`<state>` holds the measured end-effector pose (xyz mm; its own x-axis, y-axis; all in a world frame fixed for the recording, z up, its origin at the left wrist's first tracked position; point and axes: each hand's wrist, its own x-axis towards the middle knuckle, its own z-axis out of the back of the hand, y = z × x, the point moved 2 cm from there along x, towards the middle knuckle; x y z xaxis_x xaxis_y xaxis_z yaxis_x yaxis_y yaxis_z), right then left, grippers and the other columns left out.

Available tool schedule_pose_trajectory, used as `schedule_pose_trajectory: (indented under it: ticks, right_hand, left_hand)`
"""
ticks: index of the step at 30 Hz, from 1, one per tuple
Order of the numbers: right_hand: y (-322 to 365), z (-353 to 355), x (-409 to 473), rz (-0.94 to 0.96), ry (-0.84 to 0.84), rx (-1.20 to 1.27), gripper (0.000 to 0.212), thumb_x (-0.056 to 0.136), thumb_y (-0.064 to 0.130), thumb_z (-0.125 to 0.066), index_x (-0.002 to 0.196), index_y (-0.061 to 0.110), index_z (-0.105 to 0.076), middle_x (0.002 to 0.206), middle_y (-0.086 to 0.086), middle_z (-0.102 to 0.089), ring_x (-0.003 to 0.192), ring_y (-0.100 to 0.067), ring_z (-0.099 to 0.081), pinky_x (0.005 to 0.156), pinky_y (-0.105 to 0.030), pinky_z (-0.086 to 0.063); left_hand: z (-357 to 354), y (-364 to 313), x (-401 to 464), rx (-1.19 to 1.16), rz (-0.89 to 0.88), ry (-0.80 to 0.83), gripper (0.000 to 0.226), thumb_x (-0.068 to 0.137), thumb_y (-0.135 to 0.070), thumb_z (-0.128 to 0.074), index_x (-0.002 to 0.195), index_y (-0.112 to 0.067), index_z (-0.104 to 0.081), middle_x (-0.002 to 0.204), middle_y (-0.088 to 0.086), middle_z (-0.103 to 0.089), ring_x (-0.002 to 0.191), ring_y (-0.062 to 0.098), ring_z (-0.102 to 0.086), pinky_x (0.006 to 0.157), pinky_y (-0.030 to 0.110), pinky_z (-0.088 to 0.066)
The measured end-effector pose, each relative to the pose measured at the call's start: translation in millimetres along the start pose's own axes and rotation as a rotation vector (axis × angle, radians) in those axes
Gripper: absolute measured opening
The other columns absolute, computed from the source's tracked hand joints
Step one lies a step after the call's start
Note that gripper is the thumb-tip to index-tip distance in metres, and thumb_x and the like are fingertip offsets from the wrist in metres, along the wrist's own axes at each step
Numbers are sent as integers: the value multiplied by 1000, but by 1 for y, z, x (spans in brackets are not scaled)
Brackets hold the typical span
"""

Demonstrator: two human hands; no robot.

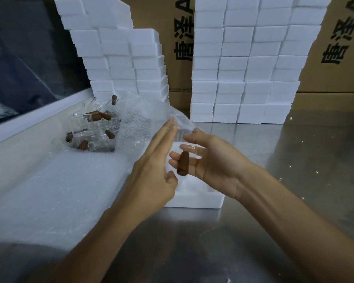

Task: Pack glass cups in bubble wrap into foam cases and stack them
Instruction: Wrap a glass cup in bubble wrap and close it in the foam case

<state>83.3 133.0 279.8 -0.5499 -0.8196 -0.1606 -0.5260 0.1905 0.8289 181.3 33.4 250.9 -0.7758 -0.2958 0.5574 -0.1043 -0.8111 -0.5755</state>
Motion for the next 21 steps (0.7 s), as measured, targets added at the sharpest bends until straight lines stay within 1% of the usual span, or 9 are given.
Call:
schedule_pose_trajectory:
  ticks: [2,5,6,8,10,13,15,17,21]
  right_hand:
    - [-2,0,3,65,60,6,42,93,5,-62,134,13,-54,121,-13,-61,78,-31,-73,72,-37,-60]
    - [-7,1,5,191,140,-81,43,91,4,-66,129,22,-58,106,-2,-71,80,-25,-70,78,-37,-58]
    - [-8,3,7,254,106,-157,45,89,4,-69,128,24,-58,111,2,-69,85,-24,-71,81,-38,-58]
    - [-7,9,9,373,-14,-330,50,84,3,-74,123,30,-60,129,9,-60,109,-23,-67,91,-46,-57]
    - [-7,9,8,487,-57,-500,54,82,1,-75,124,31,-58,132,16,-55,116,-9,-61,88,-42,-58]
    - [-13,6,7,627,28,-632,60,83,-8,-68,129,26,-50,128,19,-55,81,-10,-69,65,-35,-57]
    - [-16,9,9,699,-3,-653,60,82,-7,-70,129,25,-51,131,15,-54,90,-21,-70,70,-38,-60]
    - [-18,13,10,760,-67,-653,58,78,0,-77,124,25,-53,129,14,-56,102,-17,-69,79,-40,-61]
    - [-18,20,11,833,-116,-854,53,75,17,-81,117,33,-53,120,20,-59,101,-7,-68,81,-25,-58]
  left_hand:
    - [-3,-4,-1,-11,-48,24,103,77,12,-65,156,-30,-15,161,-25,-10,122,6,-51,87,6,-45]
    - [-7,-7,-2,10,-81,31,103,78,12,-62,154,-33,-9,162,-23,-8,137,-21,-17,100,6,-37]
    - [-7,-6,-2,10,-75,32,105,78,11,-63,154,-35,-8,162,-26,-6,137,-18,-22,98,7,-40]
    - [-7,-5,-3,13,-56,37,108,78,10,-65,155,-37,-6,160,-32,-1,127,9,-44,80,7,-46]
    - [-8,-6,-4,13,-52,42,111,78,10,-67,155,-39,-4,159,-34,1,110,20,-50,69,7,-46]
    - [-11,-10,-5,-7,-70,61,112,76,12,-66,156,-35,-4,160,-32,2,77,-5,-59,63,9,-48]
    - [-11,-13,-4,-21,-92,48,110,75,14,-65,157,-30,-7,161,-28,0,83,1,-60,61,5,-43]
    - [-8,-16,-3,-17,-112,17,108,75,14,-65,157,-26,-9,162,-25,-1,97,16,-55,61,2,-40]
    - [-9,-20,-3,45,-150,20,106,75,11,-66,158,-22,-9,163,-22,-1,65,-12,-53,60,10,-47]
